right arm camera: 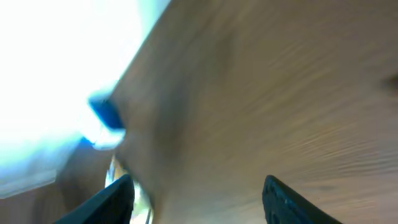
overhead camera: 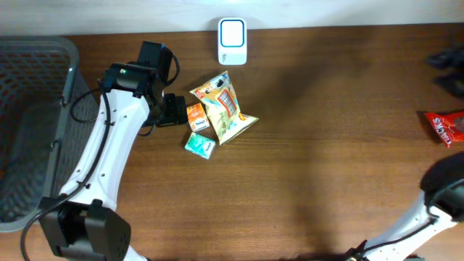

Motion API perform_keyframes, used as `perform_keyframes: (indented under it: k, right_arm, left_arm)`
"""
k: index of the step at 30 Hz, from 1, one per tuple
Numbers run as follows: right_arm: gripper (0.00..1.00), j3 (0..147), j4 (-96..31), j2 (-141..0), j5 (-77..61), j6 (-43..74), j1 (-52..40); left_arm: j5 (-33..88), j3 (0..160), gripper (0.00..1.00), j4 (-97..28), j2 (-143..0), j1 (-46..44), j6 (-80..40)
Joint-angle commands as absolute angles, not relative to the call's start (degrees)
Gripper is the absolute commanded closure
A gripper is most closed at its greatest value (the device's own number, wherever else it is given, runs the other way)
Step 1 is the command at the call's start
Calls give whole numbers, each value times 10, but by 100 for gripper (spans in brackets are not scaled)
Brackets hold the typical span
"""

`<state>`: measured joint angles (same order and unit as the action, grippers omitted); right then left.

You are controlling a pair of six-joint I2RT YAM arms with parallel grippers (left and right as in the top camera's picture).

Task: Scan the item barcode
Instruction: 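Carry the red snack bag to the right side of the table, then move the right gripper back and grasp the yellow snack bag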

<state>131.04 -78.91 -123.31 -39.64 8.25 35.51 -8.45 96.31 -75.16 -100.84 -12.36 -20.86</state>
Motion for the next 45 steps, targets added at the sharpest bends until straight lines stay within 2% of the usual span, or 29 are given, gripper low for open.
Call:
perform_keyframes:
  k: [1,2,3,10,13,25,36,45]
  right_arm:
    - [28,1314,-841,-1232,-422,-44,234]
    - [21,1314,-847,-1232,-392,-43,192]
    - [1,1314,-848,-1232,-362,-43,157]
    - [1,1310,-854,-1233,-164,-41,-56]
    - [1,1310,-860,-1233,-147,-41,-108]
    - [2,1310,-857,-1282,-156,35,-167]
    - [2,1236,-687,-1316,-158,35,-242]
    - [2,1221,-665,-1316,-158,35,-244]
  left_arm:
    - [-90,966,1,-751,-1009,-123,-216]
    - [-90,966,1,-751,-1009,-123,-216]
    - [-90,966,1,-751,-1009,-123,-216]
    - [-90,966,1,-751,-1009,-123,-216]
    - [-90,966,1,-751,-1009,-123,-216]
    - [-90,966,1,-751,-1009,-123,-216]
    - [-90,966,1,-751,-1009,-123,-216]
    - [-90,966,1,-751,-1009,-123,-216]
